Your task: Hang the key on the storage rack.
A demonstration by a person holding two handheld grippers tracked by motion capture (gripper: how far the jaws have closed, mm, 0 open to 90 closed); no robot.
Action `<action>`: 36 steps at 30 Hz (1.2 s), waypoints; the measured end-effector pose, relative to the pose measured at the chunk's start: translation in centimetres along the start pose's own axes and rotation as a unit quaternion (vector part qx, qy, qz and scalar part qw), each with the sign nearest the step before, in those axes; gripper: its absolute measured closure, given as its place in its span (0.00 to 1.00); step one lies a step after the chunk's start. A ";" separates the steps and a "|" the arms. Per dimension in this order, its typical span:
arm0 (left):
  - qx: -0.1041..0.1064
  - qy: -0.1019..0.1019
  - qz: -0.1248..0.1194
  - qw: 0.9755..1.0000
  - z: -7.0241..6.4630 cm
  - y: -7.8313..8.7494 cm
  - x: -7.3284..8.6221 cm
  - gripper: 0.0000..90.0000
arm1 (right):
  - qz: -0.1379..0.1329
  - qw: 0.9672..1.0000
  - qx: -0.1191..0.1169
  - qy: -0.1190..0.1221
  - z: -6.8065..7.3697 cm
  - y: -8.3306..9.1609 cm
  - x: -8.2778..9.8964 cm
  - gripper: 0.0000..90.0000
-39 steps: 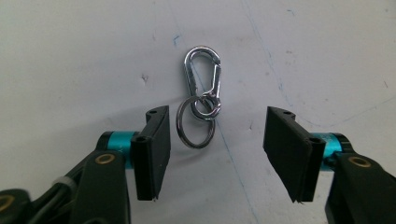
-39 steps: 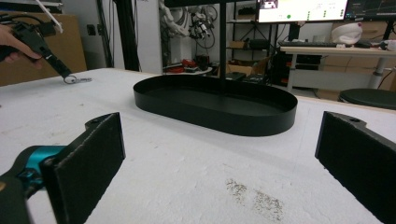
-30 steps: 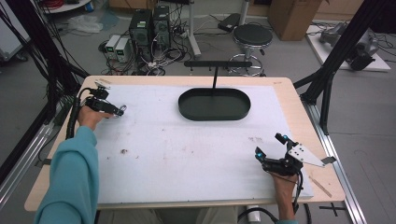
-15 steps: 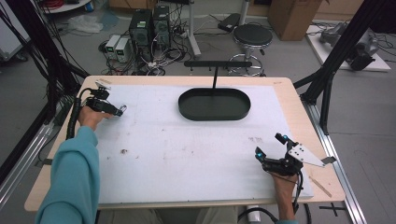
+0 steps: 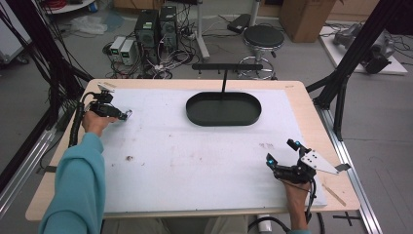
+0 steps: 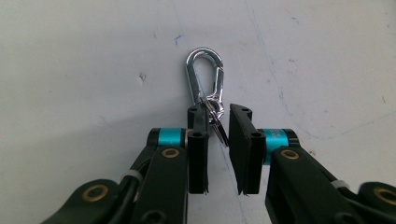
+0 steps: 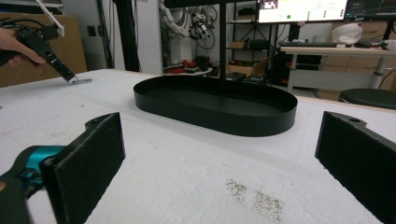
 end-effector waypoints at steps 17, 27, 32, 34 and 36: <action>0.008 0.029 0.002 1.000 0.2 -0.2 0.0 0.97 | -0.001 1.000 0.001 0.002 0.0 0.0 0.0 0.01; -0.003 0.012 -0.002 1.000 -0.1 -0.1 0.1 0.98 | -0.001 1.000 0.001 0.000 0.0 0.0 0.0 0.01; 0.012 -0.004 0.001 1.000 -0.5 0.0 0.4 0.98 | -0.001 1.000 0.002 0.001 0.0 0.0 0.0 0.01; 0.009 -0.014 -0.004 1.000 -0.6 0.2 0.4 0.98 | -0.002 1.000 0.002 0.002 0.0 0.0 0.0 0.01; 0.021 -0.015 -0.012 1.000 -0.9 0.6 0.5 0.98 | -0.002 1.000 0.002 0.002 0.0 0.0 0.0 0.01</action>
Point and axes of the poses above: each handheld gripper's, and its own axes: y roughly backward along the jaws, x roughly out of its underside, z roughly to its left, the point moved 5 cm from there along -y, roughly forward along the jaws, and after that the axes turned 6 degrees about z, right-handed, at the moved point
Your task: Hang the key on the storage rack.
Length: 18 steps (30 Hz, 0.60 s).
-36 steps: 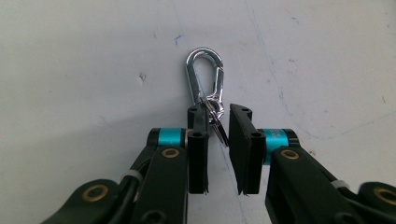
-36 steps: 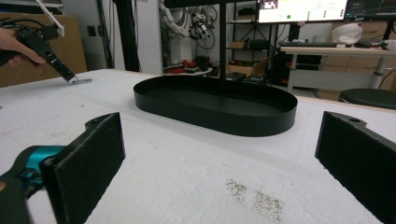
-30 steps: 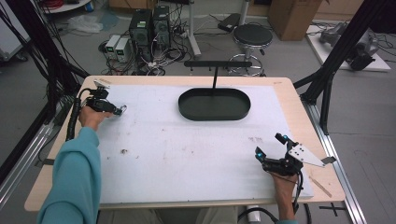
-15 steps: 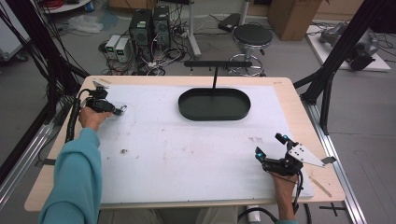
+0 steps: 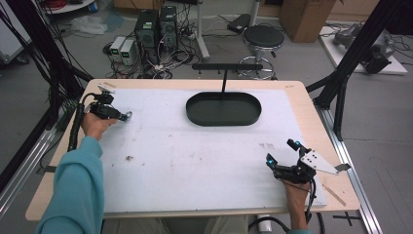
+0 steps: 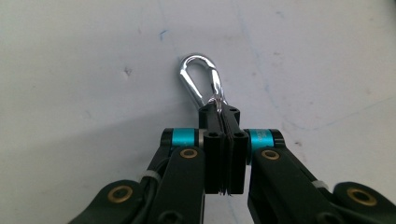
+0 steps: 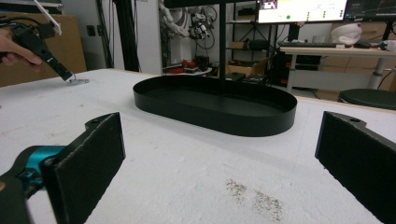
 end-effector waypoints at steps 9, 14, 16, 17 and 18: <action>0.045 -0.060 -0.052 0.996 -2.8 2.0 -0.2 0.98 | -0.005 1.000 0.004 -0.004 -0.1 0.1 0.0 0.01; 0.080 -0.095 -0.086 0.988 -4.9 3.6 -0.3 0.98 | -0.004 1.000 0.006 -0.013 -0.2 0.1 -0.1 0.01; 0.092 -0.111 -0.097 0.985 -5.6 4.2 -0.2 0.98 | -0.002 1.000 0.006 -0.015 -0.2 0.1 0.0 0.01; 0.096 -0.117 -0.101 0.983 -6.0 4.5 -0.2 0.98 | -0.001 1.000 0.005 -0.014 -0.3 0.0 -0.1 0.01; 0.102 -0.124 -0.107 0.981 -6.3 4.9 -0.2 0.98 | 0.001 1.000 0.005 -0.017 -0.3 0.0 -0.1 0.01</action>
Point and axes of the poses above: each handheld gripper's, and its own axes: y roughly backward along the jaws, x roughly out of its underside, z roughly to its left, the point moved 5 cm from there along -y, roughly forward along the jaws, and after that the axes turned 6 degrees about z, right-handed, at the moved point
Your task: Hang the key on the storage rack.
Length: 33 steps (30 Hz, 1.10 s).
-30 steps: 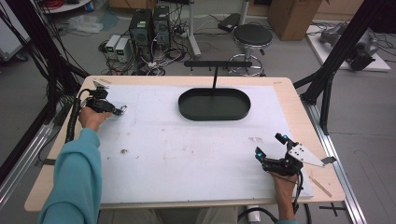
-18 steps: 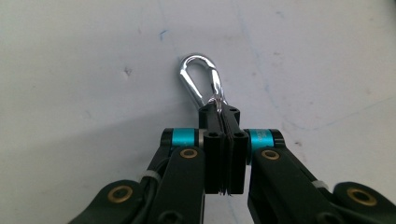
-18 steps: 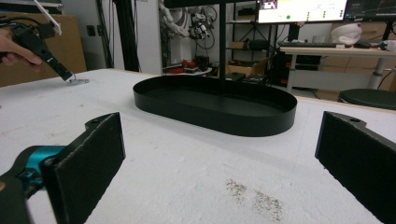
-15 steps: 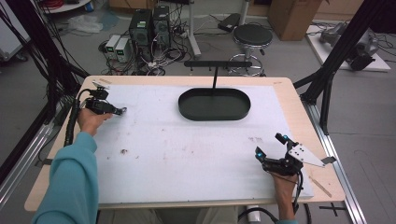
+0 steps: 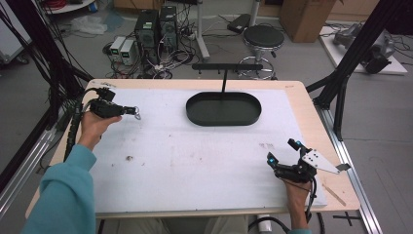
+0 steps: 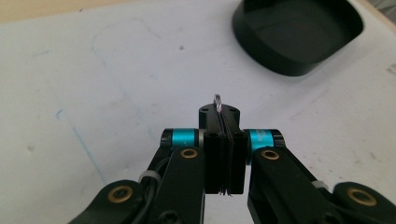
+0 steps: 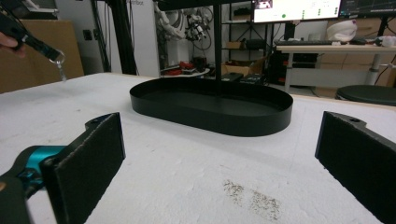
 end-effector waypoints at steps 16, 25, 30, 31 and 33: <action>0.100 -0.094 -0.072 0.988 -6.8 2.7 -1.2 0.98 | -0.005 0.999 -0.044 -0.011 -0.1 -0.6 -2.6 0.01; 0.139 -0.147 -0.099 0.974 -9.7 2.7 -1.5 0.98 | -0.002 0.994 -0.107 -0.007 1.0 -1.6 -5.9 0.01; 0.164 -0.170 -0.110 0.966 -11.1 2.1 -1.5 0.98 | 0.006 0.988 -0.152 0.010 2.5 -2.9 -8.2 0.01; 0.168 -0.172 -0.113 0.964 -11.4 2.0 -1.5 0.98 | 0.009 0.987 -0.157 0.014 2.8 -3.2 -8.5 0.01; 0.178 -0.183 -0.118 0.960 -12.0 1.7 -1.6 0.98 | 0.018 0.985 -0.169 0.027 3.4 -3.7 -9.3 0.01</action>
Point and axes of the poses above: each handheld gripper's, and its own axes: y roughly backward along the jaws, x roughly out of its underside, z roughly to its left, the point moved 5 cm from there along -y, roughly forward along the jaws, and after that the axes turned 6 degrees about z, right-handed, at the moved point
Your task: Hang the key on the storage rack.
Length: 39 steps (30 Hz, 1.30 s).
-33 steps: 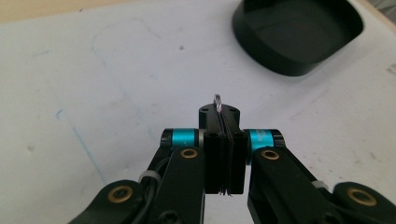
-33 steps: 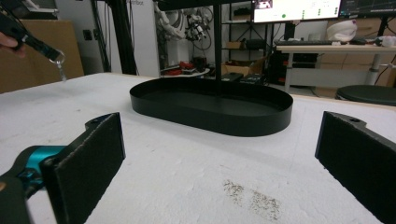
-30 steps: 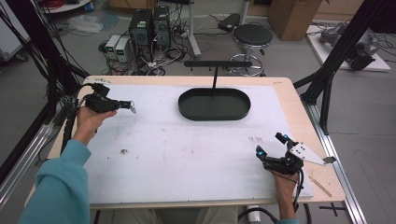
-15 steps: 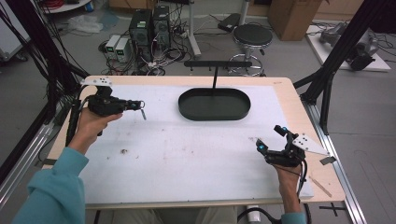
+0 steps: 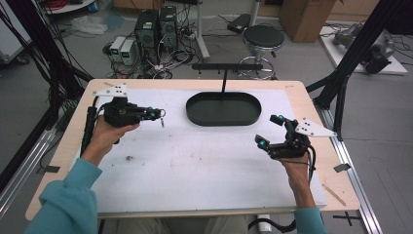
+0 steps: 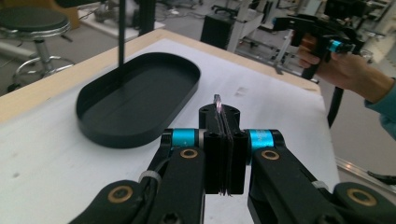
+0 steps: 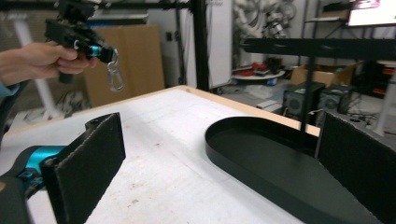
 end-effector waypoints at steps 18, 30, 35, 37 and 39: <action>0.072 -0.061 -0.037 0.995 -3.6 -4.1 -1.9 0.98 | 0.065 0.990 -0.114 0.051 2.7 -5.6 -4.6 0.01; 0.098 -0.079 -0.032 0.991 -4.8 -5.9 -2.1 0.98 | 0.089 0.971 -0.203 0.091 4.9 -8.7 -6.9 0.02; 0.107 -0.085 -0.033 0.990 -5.2 -6.1 -2.2 0.98 | 0.108 0.961 -0.235 0.095 5.5 -9.9 -7.0 0.06; 0.110 -0.086 -0.035 0.990 -5.4 -6.1 -2.2 0.98 | 0.106 0.958 -0.247 0.097 5.6 -10.3 -7.0 0.06; 0.113 -0.086 -0.036 0.989 -5.5 -6.1 -2.2 0.98 | 0.110 0.956 -0.257 0.091 5.9 -10.5 -6.9 0.08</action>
Point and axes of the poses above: each handheld gripper's, and its own axes: y roughly backward along the jaws, x roughly out of its underside, z roughly to its left, the point moved 5 cm from there along -y, roughly forward along the jaws, and after that the axes turned 6 degrees about z, right-handed, at the moved point
